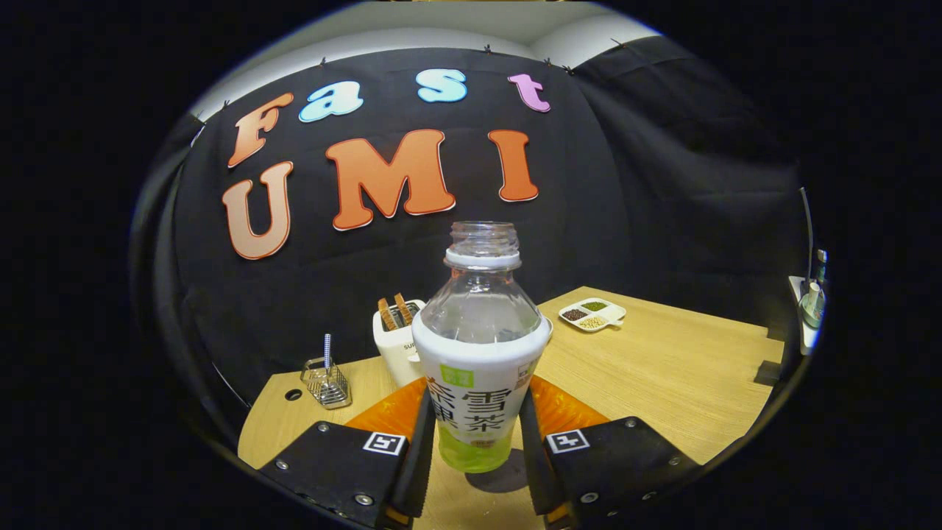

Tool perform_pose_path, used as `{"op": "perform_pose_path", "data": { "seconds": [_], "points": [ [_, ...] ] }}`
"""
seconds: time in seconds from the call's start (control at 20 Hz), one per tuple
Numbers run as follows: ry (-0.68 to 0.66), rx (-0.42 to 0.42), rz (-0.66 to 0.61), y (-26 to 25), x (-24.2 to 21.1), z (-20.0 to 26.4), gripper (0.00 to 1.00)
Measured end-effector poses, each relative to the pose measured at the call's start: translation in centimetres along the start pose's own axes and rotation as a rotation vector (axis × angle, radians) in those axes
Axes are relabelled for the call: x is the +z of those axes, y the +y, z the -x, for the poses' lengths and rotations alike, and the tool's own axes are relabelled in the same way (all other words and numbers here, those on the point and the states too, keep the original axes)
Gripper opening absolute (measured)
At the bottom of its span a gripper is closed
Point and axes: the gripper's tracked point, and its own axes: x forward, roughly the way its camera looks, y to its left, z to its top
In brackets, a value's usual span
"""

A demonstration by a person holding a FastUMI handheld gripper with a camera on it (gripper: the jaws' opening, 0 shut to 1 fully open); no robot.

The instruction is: Take the bottle from table, then pour the juice into the cup, finally place the bottle on the coaster

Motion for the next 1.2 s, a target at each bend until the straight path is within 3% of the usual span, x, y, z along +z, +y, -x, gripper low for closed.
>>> {"op": "perform_pose_path", "data": {
  "seconds": [0.35, 0.65, 1.15, 1.2],
  "points": [
    [0.07, -0.029, 0.167, -0.2, -5.8, -3.3, 0.55],
    [0.11, -0.023, 0.164, -0.5, -8.8, -3.7, 0.58],
    [0.1, -0.028, 0.197, -0.6, -8.5, -2.3, 0.66],
    [0.085, -0.039, 0.193, -0.8, -7.9, -1.8, 0.71]
  ]
}}
